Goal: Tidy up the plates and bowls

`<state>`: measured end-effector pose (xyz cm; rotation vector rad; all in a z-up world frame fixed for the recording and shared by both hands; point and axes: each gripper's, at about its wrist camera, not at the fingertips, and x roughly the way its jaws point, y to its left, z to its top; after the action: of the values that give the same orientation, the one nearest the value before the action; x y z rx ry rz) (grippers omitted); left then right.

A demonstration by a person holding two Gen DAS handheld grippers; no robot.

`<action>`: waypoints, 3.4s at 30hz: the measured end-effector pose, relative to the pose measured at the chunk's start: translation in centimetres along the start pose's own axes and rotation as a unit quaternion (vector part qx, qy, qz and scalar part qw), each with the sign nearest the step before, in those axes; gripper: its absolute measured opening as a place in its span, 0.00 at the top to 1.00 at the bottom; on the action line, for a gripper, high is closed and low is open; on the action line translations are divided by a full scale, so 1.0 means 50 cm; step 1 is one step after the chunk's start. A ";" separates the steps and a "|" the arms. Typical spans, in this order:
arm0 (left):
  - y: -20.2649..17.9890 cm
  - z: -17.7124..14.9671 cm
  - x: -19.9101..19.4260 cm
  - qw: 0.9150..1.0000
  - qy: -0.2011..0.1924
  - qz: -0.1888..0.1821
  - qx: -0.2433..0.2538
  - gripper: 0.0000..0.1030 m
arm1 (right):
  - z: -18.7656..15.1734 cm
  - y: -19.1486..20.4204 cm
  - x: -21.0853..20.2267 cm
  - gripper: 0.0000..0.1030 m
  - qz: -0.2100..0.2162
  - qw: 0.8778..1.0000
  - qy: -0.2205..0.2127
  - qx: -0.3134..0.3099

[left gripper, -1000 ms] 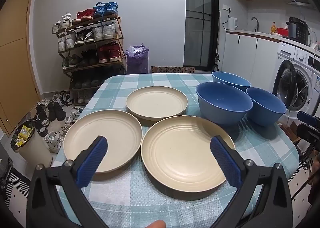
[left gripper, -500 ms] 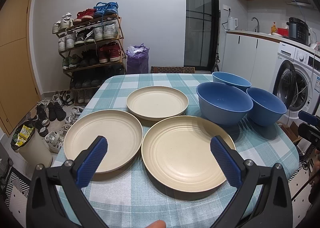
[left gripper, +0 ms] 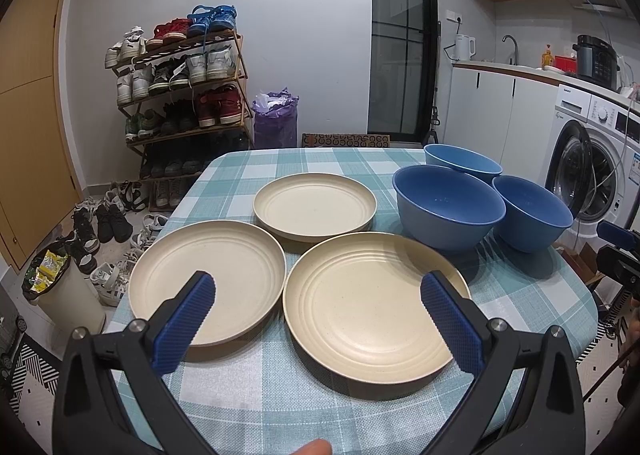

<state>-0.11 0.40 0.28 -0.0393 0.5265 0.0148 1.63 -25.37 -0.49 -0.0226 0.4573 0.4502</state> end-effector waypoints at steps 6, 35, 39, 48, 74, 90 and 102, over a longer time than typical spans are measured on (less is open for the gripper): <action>0.001 -0.001 0.001 1.000 0.000 0.001 -0.001 0.00 | 0.000 0.000 0.000 0.01 -0.001 1.000 0.000 0.000; 0.006 0.000 0.002 1.000 0.002 0.005 -0.008 0.00 | -0.002 -0.001 -0.002 0.01 0.000 1.000 -0.001 0.000; 0.006 0.000 0.002 1.000 0.002 0.004 -0.008 0.00 | -0.003 -0.001 0.000 0.01 0.000 1.000 -0.001 0.000; 0.006 0.000 0.003 1.000 0.002 0.005 -0.009 0.00 | -0.004 -0.001 -0.001 0.01 0.000 1.000 0.000 0.000; 0.014 -0.019 0.041 1.000 0.021 0.011 -0.002 0.00 | 0.003 -0.034 0.022 0.01 -0.014 1.000 0.016 0.015; 0.047 0.017 0.061 0.999 0.022 0.006 -0.025 0.00 | 0.062 -0.016 0.070 0.01 -0.002 1.000 0.022 -0.008; 0.086 0.077 0.083 0.999 0.014 0.030 -0.030 0.00 | 0.152 -0.002 0.116 0.01 0.003 0.999 0.035 -0.021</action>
<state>5.32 4.87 1.34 -0.0830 0.5550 0.0882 9.53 -22.16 3.82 -0.0788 0.5174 0.4667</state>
